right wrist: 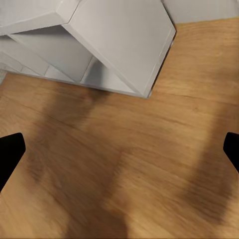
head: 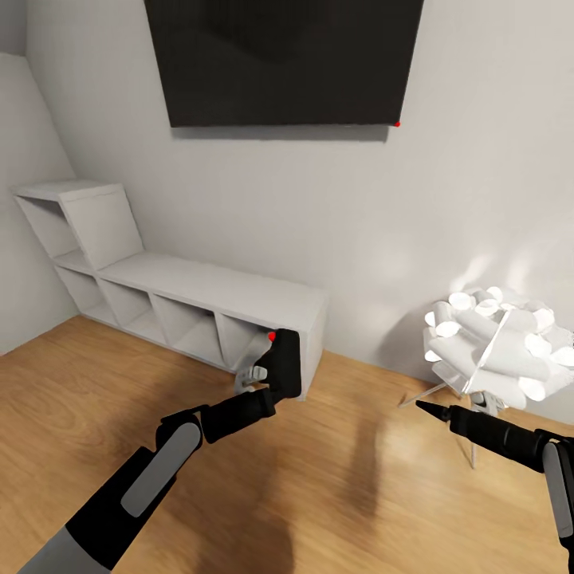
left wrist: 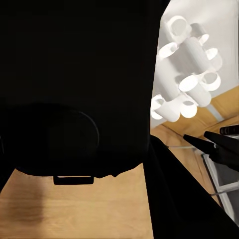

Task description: Attach the digital camera to the camera tripod in the bedroom.

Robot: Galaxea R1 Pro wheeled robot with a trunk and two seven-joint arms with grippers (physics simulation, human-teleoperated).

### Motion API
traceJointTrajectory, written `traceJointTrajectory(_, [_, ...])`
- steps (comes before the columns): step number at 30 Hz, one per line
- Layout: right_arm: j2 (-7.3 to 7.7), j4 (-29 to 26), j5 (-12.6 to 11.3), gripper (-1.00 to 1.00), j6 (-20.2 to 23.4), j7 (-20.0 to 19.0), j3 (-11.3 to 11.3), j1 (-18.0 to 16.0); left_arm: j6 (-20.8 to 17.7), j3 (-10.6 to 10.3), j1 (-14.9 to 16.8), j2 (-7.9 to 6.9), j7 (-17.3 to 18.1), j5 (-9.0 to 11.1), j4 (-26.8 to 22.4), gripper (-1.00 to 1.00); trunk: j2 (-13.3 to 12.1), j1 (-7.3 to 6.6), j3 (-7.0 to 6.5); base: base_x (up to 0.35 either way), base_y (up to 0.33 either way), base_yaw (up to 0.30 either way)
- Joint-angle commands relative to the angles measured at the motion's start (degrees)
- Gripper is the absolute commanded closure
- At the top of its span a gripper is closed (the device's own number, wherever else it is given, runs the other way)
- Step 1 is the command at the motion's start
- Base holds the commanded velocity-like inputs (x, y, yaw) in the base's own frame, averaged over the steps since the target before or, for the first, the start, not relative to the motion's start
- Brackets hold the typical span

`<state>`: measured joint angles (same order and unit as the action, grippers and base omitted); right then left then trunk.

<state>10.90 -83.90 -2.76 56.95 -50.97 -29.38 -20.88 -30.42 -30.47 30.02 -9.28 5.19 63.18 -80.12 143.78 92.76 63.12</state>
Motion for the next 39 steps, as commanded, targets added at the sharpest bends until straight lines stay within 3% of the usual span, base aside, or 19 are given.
traceJointTrajectory(1, [0.0,0.0,-0.2,-1.0,0.4,0.0,-0.1,0.0,-0.2,0.0,0.0,-0.03,0.2,0.0,0.0,1.0,0.0,-0.03,-0.18,0.0,0.0,0.0])
traceJointTrajectory(39, [0.0,0.0,-0.1,-1.0,0.4,-0.1,0.0,0.0,-0.2,0.0,0.0,-0.12,0.2,0.0,0.4,1.0,-0.5,-1.01,-8.6,0.0,0.0,0.0])
